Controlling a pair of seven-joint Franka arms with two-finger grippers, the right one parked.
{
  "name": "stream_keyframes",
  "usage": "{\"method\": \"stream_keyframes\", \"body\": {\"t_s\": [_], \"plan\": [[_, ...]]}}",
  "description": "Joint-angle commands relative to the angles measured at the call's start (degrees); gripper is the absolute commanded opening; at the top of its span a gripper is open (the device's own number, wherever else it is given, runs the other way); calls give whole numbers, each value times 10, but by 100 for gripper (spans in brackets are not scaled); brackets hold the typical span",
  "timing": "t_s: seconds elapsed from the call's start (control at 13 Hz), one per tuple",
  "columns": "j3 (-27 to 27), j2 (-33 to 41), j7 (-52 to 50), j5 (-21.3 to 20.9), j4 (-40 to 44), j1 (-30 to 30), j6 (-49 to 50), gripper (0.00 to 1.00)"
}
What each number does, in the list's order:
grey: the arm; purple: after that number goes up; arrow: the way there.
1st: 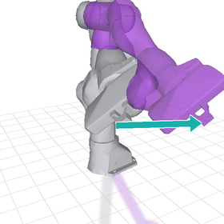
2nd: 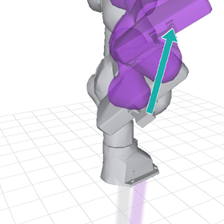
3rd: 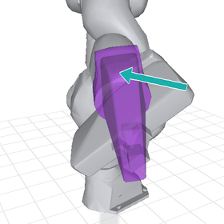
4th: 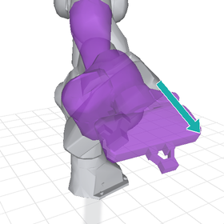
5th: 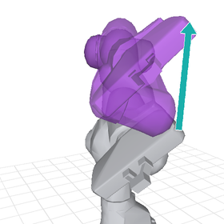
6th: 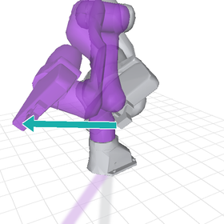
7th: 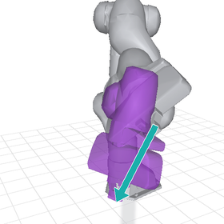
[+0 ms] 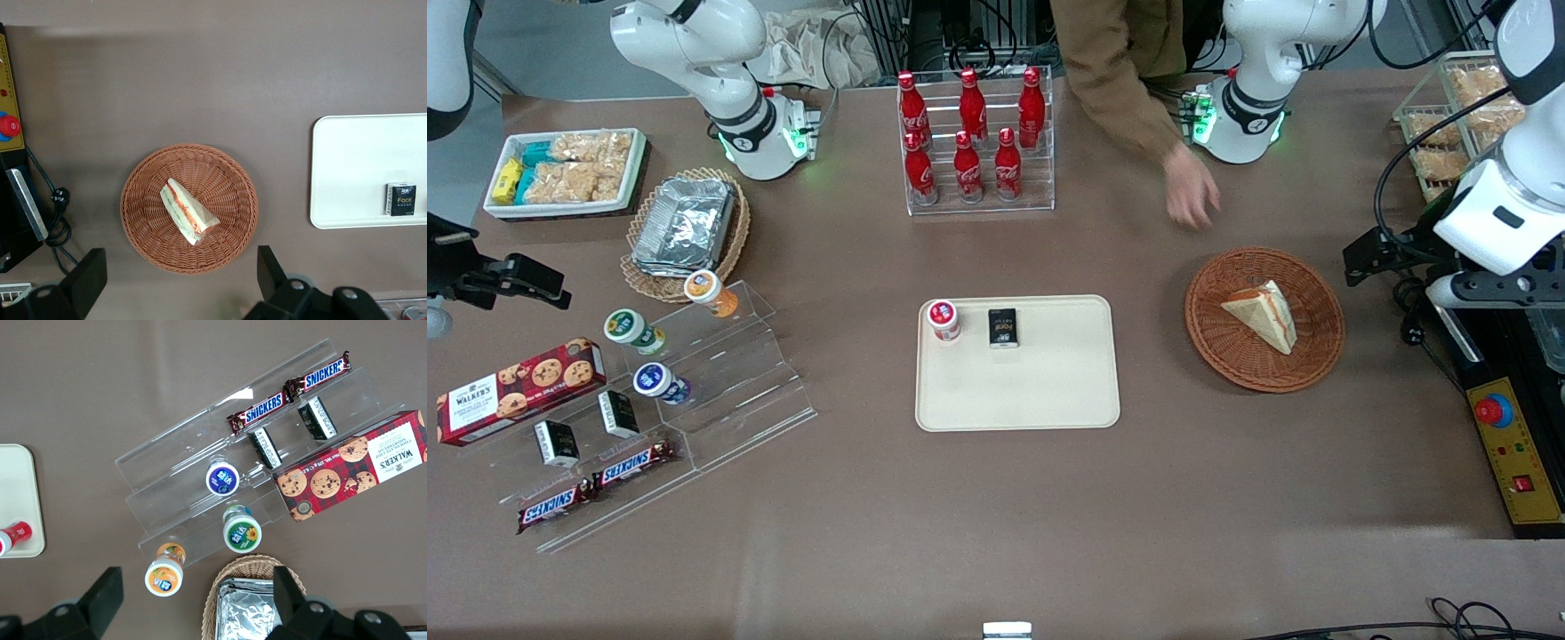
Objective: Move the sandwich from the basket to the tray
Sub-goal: 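Move the left gripper over the sandwich in the wicker basket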
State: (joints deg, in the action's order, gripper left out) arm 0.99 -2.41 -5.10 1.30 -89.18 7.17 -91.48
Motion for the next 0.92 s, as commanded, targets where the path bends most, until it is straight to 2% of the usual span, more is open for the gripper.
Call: {"method": "stream_keyframes", "body": {"t_s": [0.0, 0.23, 0.46, 0.62, 0.85], "plan": [[4, -9, 7, 1, 23, 2, 15, 100], [5, -8, -3, -1, 17, 2, 16, 100], [4, 5, -132, 0, -39, 3, 12, 100], [3, 31, -217, -1, -112, 3, -31, 100], [2, 86, -312, -12, -295, 3, -196, 100]]}}
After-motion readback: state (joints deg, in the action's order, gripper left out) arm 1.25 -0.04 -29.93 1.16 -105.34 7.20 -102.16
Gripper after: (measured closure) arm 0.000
